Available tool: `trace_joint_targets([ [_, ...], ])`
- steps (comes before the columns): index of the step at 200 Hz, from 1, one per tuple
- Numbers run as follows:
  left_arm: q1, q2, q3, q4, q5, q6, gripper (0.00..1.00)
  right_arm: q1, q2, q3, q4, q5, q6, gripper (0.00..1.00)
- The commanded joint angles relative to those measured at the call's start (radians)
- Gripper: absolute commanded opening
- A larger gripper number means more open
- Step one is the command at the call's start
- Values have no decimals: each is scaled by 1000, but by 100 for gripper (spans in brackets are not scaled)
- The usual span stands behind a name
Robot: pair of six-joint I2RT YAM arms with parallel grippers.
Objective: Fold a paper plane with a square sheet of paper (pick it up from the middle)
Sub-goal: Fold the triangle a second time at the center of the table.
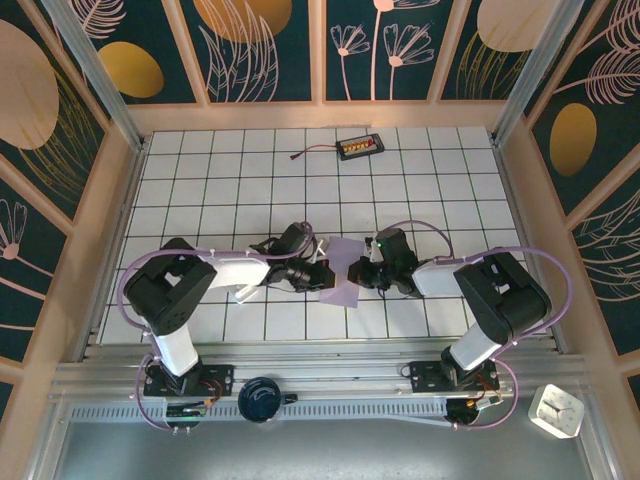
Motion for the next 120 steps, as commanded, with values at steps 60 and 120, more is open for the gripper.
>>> trace_joint_targets([
  [60,-21,92,62,28,-16,-15,0,-3,24,-40,-76,46,-19,0],
  [120,-25,82,28,-109,-79,43,0,-27,19,-43,-95,55,-24,0],
])
